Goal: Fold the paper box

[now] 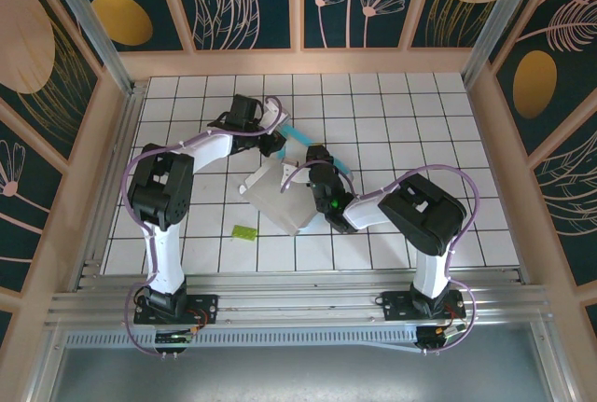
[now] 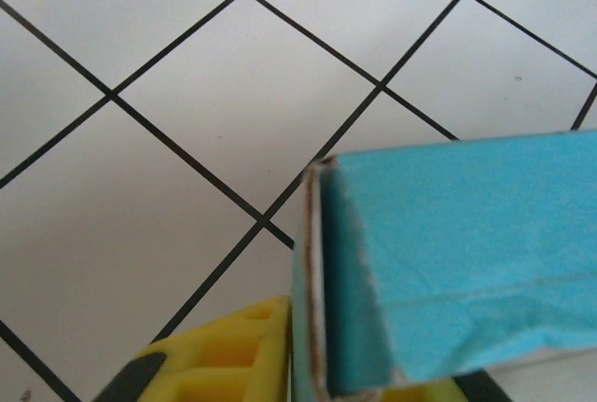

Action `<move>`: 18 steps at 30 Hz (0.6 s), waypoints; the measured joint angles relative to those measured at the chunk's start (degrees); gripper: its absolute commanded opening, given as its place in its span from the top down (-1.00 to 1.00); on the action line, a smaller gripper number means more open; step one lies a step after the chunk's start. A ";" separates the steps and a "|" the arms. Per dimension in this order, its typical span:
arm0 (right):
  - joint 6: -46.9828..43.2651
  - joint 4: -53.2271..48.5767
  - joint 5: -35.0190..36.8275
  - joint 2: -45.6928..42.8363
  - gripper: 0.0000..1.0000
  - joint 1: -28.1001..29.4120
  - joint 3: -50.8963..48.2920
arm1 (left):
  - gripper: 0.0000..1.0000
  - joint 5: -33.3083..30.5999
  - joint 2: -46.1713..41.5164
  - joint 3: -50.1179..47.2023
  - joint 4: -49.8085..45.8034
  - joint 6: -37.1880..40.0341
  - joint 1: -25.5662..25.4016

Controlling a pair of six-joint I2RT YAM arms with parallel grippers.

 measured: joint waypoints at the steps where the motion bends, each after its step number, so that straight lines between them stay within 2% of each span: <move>1: 0.17 -0.15 0.02 0.00 0.65 0.09 0.07 | 0.53 -0.33 0.09 0.00 -0.02 -0.02 -0.26; 4: 0.90 -0.68 0.04 -0.07 0.65 0.22 0.17 | 0.68 -1.51 0.31 0.09 0.31 -0.61 -0.87; 8: 1.33 -0.85 0.07 -0.11 0.65 0.22 0.17 | 1.00 -2.64 0.52 0.37 0.66 -1.36 -0.83; 13: 2.19 -0.92 0.15 -0.11 0.64 0.24 0.17 | 1.00 -3.39 0.90 0.92 0.59 -1.49 -1.11; 14: 2.54 -1.01 0.28 -0.11 0.58 0.31 0.24 | 1.00 -3.61 1.05 1.11 0.59 -1.51 -1.22; 18: 4.85 -2.82 0.48 -0.11 0.02 1.51 1.40 | 1.00 -4.20 1.18 1.31 0.96 -1.92 -1.64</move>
